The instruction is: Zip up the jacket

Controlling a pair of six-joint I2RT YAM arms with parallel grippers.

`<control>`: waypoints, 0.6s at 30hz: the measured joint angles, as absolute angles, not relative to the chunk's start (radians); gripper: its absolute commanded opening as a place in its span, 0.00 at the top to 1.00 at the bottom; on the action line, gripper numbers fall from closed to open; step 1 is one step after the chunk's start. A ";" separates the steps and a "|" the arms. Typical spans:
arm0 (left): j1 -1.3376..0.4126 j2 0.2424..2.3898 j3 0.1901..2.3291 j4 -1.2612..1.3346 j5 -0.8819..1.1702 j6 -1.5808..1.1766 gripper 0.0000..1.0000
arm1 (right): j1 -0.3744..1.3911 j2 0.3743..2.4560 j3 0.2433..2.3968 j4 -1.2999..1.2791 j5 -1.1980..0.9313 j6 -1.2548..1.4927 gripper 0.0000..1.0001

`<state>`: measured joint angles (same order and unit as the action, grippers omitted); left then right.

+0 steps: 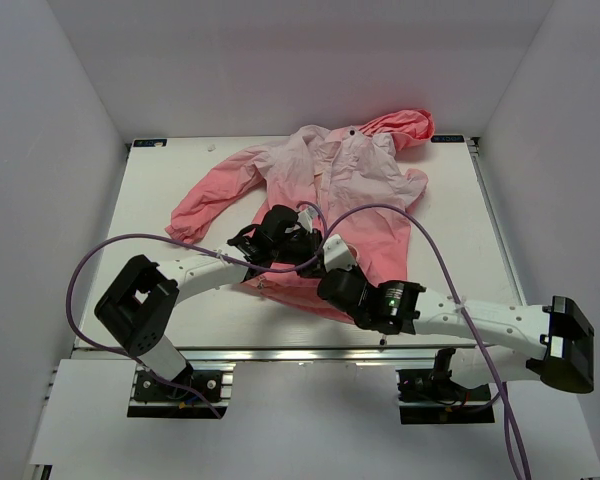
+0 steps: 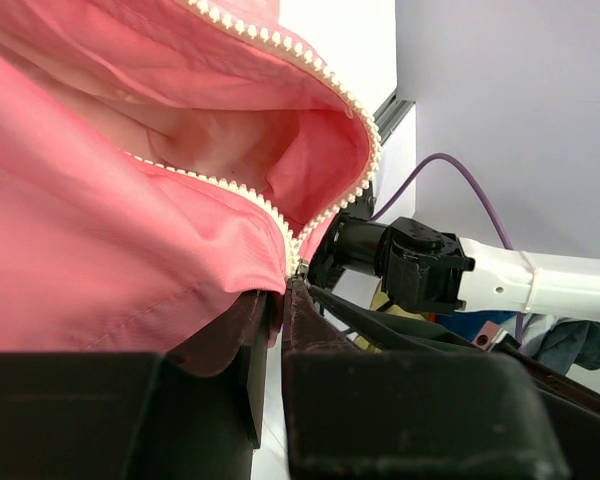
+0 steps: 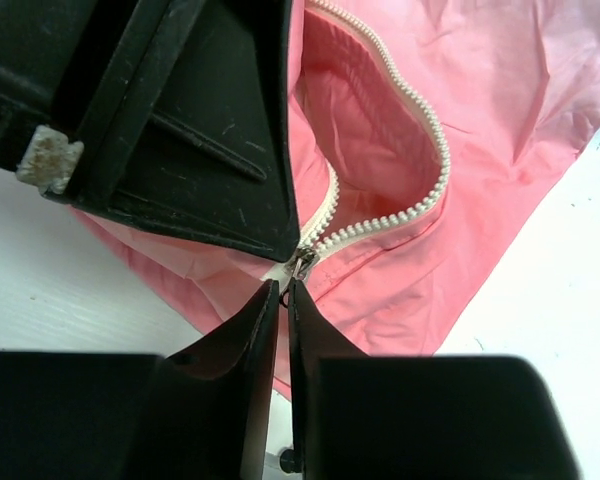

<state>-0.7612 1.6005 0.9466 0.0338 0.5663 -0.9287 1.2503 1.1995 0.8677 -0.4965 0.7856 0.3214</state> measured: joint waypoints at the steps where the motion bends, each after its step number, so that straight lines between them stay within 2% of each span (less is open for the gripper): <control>1: -0.762 1.600 0.947 0.032 0.566 -0.928 1.00 | 1.250 1.196 0.868 -0.496 0.786 0.320 0.89; 6: -0.762 1.600 0.947 0.019 0.567 -0.919 1.00 | 1.250 1.180 0.868 -0.497 0.788 0.313 0.94; 18: -0.762 1.600 0.947 0.014 0.571 -0.902 1.00 | 1.244 1.206 0.860 -0.490 0.782 0.303 0.87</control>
